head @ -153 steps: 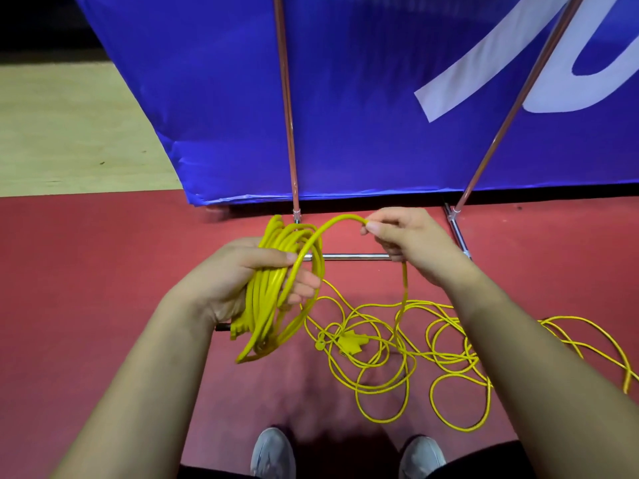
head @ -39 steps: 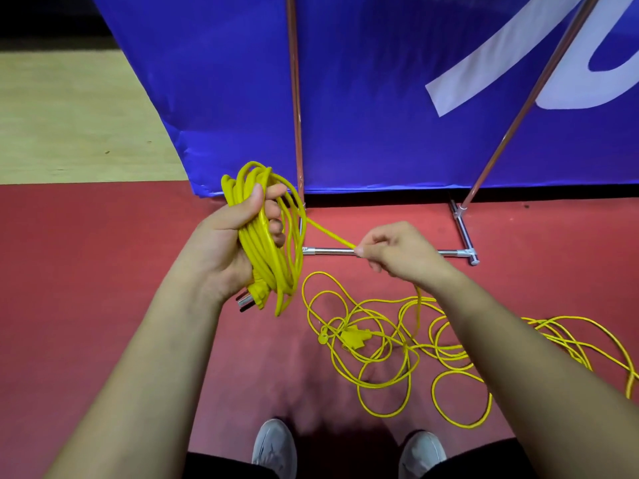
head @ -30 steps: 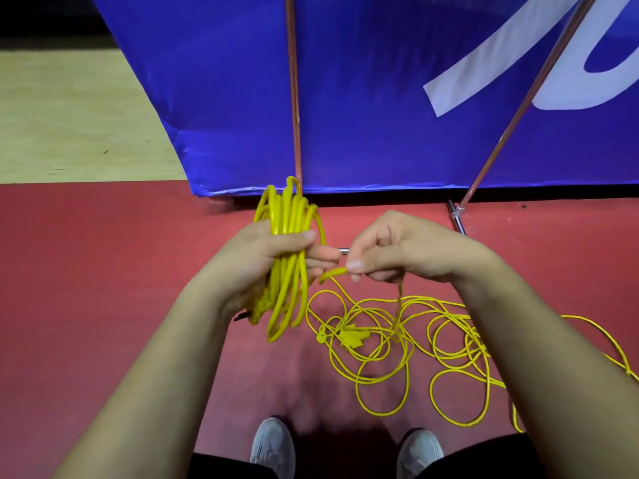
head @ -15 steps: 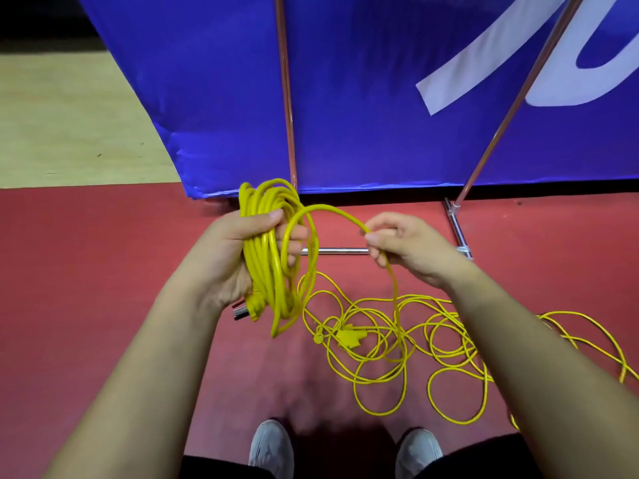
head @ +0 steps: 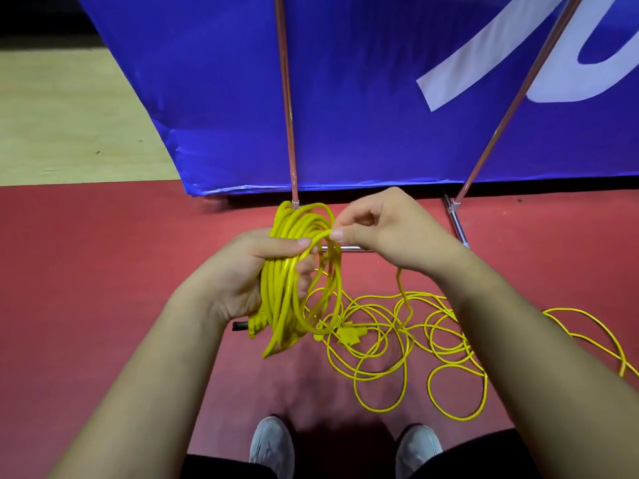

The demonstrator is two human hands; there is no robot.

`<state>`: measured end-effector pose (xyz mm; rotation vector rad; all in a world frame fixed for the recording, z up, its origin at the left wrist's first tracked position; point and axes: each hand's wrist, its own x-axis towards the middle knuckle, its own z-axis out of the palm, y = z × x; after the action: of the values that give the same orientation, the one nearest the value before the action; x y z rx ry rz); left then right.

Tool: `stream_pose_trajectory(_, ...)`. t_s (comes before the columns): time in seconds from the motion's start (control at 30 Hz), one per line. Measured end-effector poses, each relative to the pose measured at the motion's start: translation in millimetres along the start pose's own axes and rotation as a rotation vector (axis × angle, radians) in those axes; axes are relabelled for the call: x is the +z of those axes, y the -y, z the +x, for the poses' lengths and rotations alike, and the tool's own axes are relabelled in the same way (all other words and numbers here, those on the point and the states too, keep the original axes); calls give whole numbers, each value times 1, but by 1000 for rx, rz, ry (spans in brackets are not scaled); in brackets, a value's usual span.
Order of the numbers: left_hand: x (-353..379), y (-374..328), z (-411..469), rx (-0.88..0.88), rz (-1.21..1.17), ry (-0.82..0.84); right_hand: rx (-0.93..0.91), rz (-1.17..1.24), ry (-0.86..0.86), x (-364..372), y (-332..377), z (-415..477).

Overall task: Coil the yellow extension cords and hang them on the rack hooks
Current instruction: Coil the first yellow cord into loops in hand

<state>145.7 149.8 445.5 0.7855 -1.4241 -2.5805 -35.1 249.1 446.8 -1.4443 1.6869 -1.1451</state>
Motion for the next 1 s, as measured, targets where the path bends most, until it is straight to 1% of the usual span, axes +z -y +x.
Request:
stream_pose_trajectory(0.07,-3,0,0,38,-86,39,22,43,33,0,-6,1)
stream_pose_trajectory(0.17,-5,-7,-2,141,-272,34,133,-52,185,-8,-40,-2)
stream_pose_trajectory(0.2,-7,-9,-3,164,-313,27,171,-58,208,-10,-54,-5)
stream_pose_trajectory(0.23,-10,-11,-4,174,-323,16,212,-13,181,-12,-66,-7)
stream_pose_trajectory(0.33,-18,-9,-3,111,-192,11,289,299,-40,-16,-82,-8)
stream_pose_trajectory(0.4,-22,-7,-3,29,-115,45,267,367,-159,-19,-82,-3)
stream_pose_trajectory(0.5,-27,-5,-4,-18,-133,43,205,354,-200,-21,-72,2)
stream_pose_trajectory(0.6,-24,-6,-4,10,-146,32,163,221,-167,-19,-56,2)
stream_pose_trajectory(0.7,-19,-4,-5,-23,-87,27,88,96,-88,-14,-34,3)
stream_pose_trajectory(0.83,-12,0,-1,-58,24,-13,-20,66,-24,-4,-6,3)
stream_pose_trajectory(0.87,-11,1,-1,-55,18,-1,-45,58,-15,-2,-2,3)
stream_pose_trajectory(0.93,-11,2,0,-24,-40,77,-76,64,-18,2,-1,4)
stream_pose_trajectory(1.0,-13,3,2,33,-118,118,-50,119,-16,3,-11,6)
